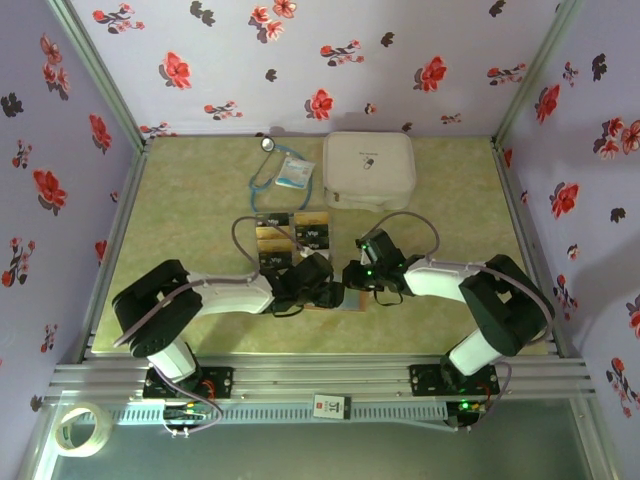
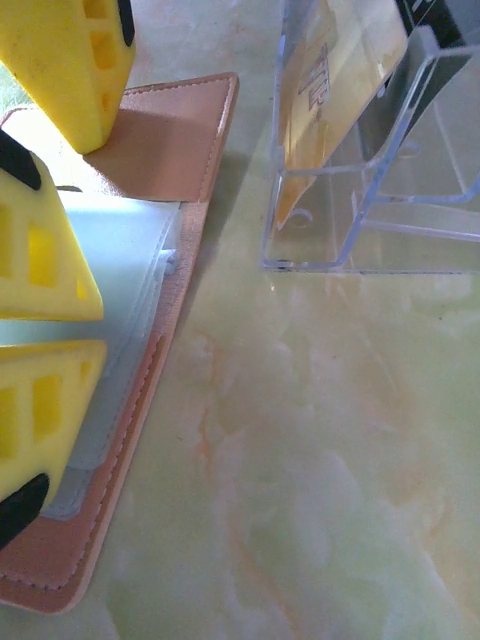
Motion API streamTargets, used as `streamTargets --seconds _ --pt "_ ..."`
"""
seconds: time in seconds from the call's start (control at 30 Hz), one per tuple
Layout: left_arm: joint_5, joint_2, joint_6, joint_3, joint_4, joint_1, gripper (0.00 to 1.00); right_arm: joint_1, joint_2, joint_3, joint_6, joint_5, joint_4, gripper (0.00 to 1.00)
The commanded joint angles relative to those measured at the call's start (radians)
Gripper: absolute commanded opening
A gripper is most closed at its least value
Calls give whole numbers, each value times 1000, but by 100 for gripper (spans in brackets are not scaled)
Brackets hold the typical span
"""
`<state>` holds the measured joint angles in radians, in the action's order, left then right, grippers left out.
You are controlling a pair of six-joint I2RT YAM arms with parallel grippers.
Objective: Put the credit cards into the card holder
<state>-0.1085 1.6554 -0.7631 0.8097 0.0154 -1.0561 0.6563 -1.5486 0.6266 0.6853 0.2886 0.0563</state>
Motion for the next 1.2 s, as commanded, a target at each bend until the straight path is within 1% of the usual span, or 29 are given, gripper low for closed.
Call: streamTargets --seconds 0.0,0.17,0.33,0.57,0.8,1.17 --pt "-58 45 38 29 136 -10 68 8 -3 7 16 1 -1 13" --pt "-85 71 48 45 178 -20 66 8 3 15 20 -1 -6 16" --pt "-86 100 36 46 182 -31 65 8 31 26 22 -9 -27 24" --pt "-88 115 23 39 177 -38 62 3 127 19 38 -43 -70 35" --pt "-89 113 22 27 163 -38 61 3 165 -42 87 -51 -40 37" --pt "-89 110 20 9 146 -37 59 13 120 -88 131 -34 41 37"
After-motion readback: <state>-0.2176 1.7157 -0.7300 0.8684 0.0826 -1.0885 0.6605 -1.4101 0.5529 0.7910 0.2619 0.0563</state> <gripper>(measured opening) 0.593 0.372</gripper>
